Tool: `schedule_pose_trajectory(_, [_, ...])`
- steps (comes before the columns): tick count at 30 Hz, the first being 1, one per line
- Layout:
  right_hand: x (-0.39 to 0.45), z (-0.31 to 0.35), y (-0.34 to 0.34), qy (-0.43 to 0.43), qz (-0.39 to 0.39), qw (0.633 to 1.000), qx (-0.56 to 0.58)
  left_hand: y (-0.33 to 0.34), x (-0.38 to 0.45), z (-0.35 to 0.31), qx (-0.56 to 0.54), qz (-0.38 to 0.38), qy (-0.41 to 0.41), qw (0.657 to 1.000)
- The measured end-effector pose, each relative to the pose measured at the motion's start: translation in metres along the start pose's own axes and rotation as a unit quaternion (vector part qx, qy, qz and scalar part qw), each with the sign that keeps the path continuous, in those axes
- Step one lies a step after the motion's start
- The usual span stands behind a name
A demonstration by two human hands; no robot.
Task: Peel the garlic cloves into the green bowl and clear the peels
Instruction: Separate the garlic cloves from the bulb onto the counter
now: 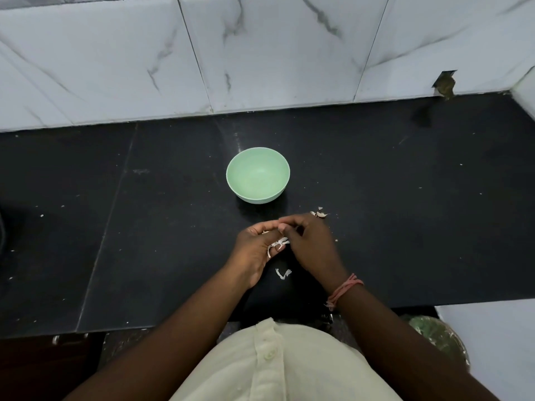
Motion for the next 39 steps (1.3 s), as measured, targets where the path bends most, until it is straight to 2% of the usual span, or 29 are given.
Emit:
schedule_pose_trajectory(2, [0.002, -0.006, 0.005, 0.038, 0.031, 0.996, 0.068, 0.001, -0.002, -0.002, -0.002, 0.017, 0.005, 1.0])
schedule_pose_trajectory(4, [0.003, -0.012, 0.003, 0.093, 0.045, 0.982, 0.156, -0.003, -0.002, -0.001, -0.01, 0.0, 0.0, 1.0])
schedule_pose_trajectory(8, [0.007, -0.025, -0.011, 0.146, -0.014, 0.971, 0.191, -0.008, 0.0, 0.001, -0.02, -0.033, -0.023, 0.999])
schedule_pose_trajectory(11, [0.008, -0.036, -0.024, 0.169, -0.074, 0.972, 0.148, -0.012, 0.001, 0.0, -0.041, -0.047, -0.038, 0.997])
schedule_pose_trajectory(15, [0.009, -0.039, -0.032, 0.18, -0.099, 0.97, 0.13, -0.019, 0.0, 0.0, -0.066, -0.058, -0.052, 0.995])
schedule_pose_trajectory(20, [0.011, -0.031, -0.043, 0.12, -0.109, 0.985, -0.064, -0.023, -0.002, -0.001, -0.041, -0.064, -0.035, 0.996])
schedule_pose_trajectory(23, [0.009, -0.013, -0.037, 0.024, -0.134, 0.983, -0.121, -0.024, -0.004, -0.002, -0.032, -0.058, -0.013, 0.998])
schedule_pose_trajectory(25, [0.006, 0.0, -0.021, 0.003, -0.117, 0.992, -0.052, -0.023, -0.006, -0.005, -0.044, -0.046, 0.006, 0.998])
schedule_pose_trajectory(27, [0.0, 0.004, 0.009, 0.072, -0.021, 0.994, 0.085, -0.021, -0.008, -0.011, -0.075, -0.031, 0.02, 0.996])
schedule_pose_trajectory(29, [-0.005, 0.003, 0.036, 0.125, 0.053, 0.971, 0.198, -0.021, -0.01, -0.015, -0.109, -0.021, 0.024, 0.994])
schedule_pose_trajectory(31, [-0.008, 0.002, 0.048, 0.133, 0.064, 0.951, 0.27, -0.022, -0.011, -0.018, -0.131, -0.014, 0.02, 0.991])
schedule_pose_trajectory(35, [-0.008, 0.006, 0.05, 0.131, 0.051, 0.93, 0.339, -0.026, -0.015, -0.016, -0.166, 0.0, 0.002, 0.986])
schedule_pose_trajectory(39, [-0.009, 0.013, 0.051, 0.12, 0.07, 0.926, 0.352, -0.03, -0.019, -0.012, -0.161, -0.022, -0.008, 0.987])
Point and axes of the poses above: each hand's wrist, its own x-axis towards the middle knuckle, its own y-axis out of the palm, z = x × y, the point moved 6 cm from there along x, towards the middle knuckle, and after that the axes turned 2 degrees about -y, right-handed, at the moved point
